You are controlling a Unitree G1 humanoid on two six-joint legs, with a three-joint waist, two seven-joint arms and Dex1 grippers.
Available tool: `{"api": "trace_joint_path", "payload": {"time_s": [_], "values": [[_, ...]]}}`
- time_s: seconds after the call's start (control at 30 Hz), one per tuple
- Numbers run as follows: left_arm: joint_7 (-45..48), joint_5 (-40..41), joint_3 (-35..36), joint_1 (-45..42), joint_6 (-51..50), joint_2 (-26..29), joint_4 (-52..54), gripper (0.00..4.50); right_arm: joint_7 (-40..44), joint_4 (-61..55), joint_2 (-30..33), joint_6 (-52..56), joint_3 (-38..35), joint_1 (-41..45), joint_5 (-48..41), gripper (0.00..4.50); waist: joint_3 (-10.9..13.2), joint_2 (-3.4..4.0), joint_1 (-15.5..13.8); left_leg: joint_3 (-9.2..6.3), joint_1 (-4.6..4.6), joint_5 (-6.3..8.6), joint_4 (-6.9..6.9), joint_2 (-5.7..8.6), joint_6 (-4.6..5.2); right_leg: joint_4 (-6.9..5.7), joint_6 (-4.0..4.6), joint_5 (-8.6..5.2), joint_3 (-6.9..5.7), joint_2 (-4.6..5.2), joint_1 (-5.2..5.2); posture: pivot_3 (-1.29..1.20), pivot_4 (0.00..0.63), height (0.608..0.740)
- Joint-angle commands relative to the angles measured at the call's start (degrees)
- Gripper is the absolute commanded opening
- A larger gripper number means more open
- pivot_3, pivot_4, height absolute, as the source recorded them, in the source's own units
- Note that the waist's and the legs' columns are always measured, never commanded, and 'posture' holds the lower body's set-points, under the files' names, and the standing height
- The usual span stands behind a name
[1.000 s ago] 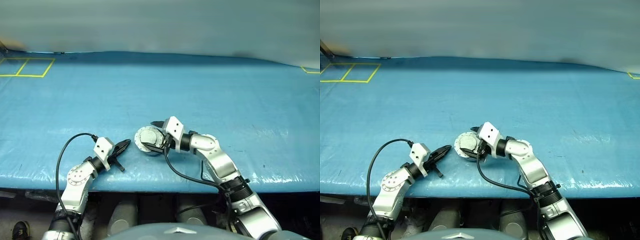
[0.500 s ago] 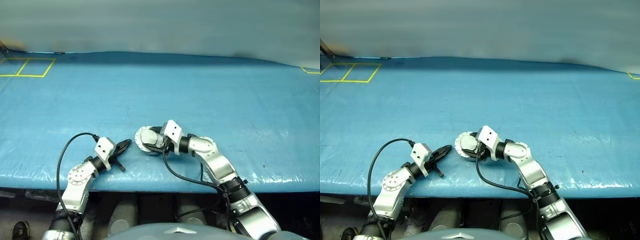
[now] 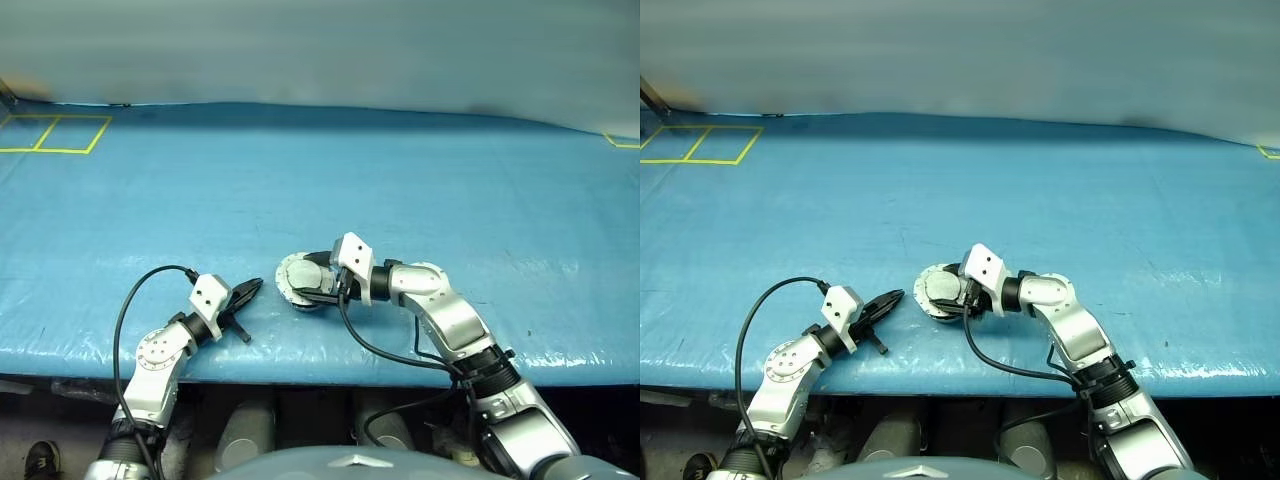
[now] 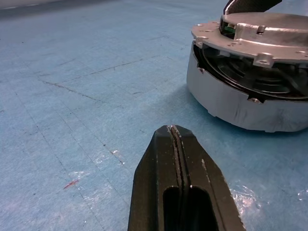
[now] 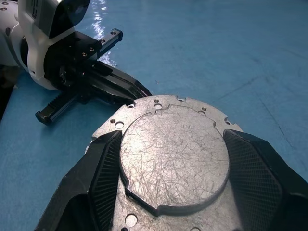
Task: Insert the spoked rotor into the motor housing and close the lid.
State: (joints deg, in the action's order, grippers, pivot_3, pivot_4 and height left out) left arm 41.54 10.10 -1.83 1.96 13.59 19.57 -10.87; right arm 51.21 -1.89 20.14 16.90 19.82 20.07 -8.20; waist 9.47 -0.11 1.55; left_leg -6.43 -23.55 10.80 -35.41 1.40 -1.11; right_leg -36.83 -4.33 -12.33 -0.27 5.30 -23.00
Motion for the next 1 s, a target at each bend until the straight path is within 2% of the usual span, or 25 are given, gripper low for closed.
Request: {"api": "trace_joint_path", "payload": {"time_s": [0.03, 0.43, 0.73, 1.0], "values": [[-0.38, -0.17, -0.32, 0.72, 0.74, -0.31, 0.10, 0.00, -0.98, -0.32, 0.46, -1.68, 1.06, 1.51, 2.85, 3.00, 0.00, 0.00, -0.02, 0.00, 0.00, 0.00, 0.00, 0.00, 0.00, 0.00, 0.00, 0.00, 0.00, 0.00, 0.00, 0.00, 0.150, 0.740], [-0.39, 0.39, -0.23, 1.08, 0.39, -0.41, 0.55, 0.00, -0.90, 1.58, 1.19, -1.85, 2.35, 1.89, 5.76, 3.00, 0.00, 0.00, 0.05, 0.02, 0.02, 0.00, 0.01, 0.00, 0.00, 0.01, 0.00, 0.00, 0.00, 0.01, 0.01, 0.00, 0.150, 0.740], [0.10, 0.55, -0.54, 1.21, -0.37, -0.43, 0.47, 0.00, 2.86, 0.02, 1.54, 2.75, 0.12, 2.91, 0.67, 3.00, 0.00, 0.00, -0.03, 0.01, 0.01, 0.00, 0.03, 0.00, 0.00, 0.03, 0.00, 0.00, 0.00, 0.02, 0.01, 0.00, 0.150, 0.740], [-0.02, 0.34, -0.71, 1.34, -0.18, -0.69, 0.13, 0.00, 1.88, 1.74, 1.58, 1.38, 0.83, 3.59, 2.69, 3.00, 0.00, 0.00, -0.03, 0.02, 0.00, 0.00, 0.04, 0.00, 0.00, 0.04, 0.00, 0.00, -0.01, 0.02, 0.00, 0.00, 0.150, 0.740]]}}
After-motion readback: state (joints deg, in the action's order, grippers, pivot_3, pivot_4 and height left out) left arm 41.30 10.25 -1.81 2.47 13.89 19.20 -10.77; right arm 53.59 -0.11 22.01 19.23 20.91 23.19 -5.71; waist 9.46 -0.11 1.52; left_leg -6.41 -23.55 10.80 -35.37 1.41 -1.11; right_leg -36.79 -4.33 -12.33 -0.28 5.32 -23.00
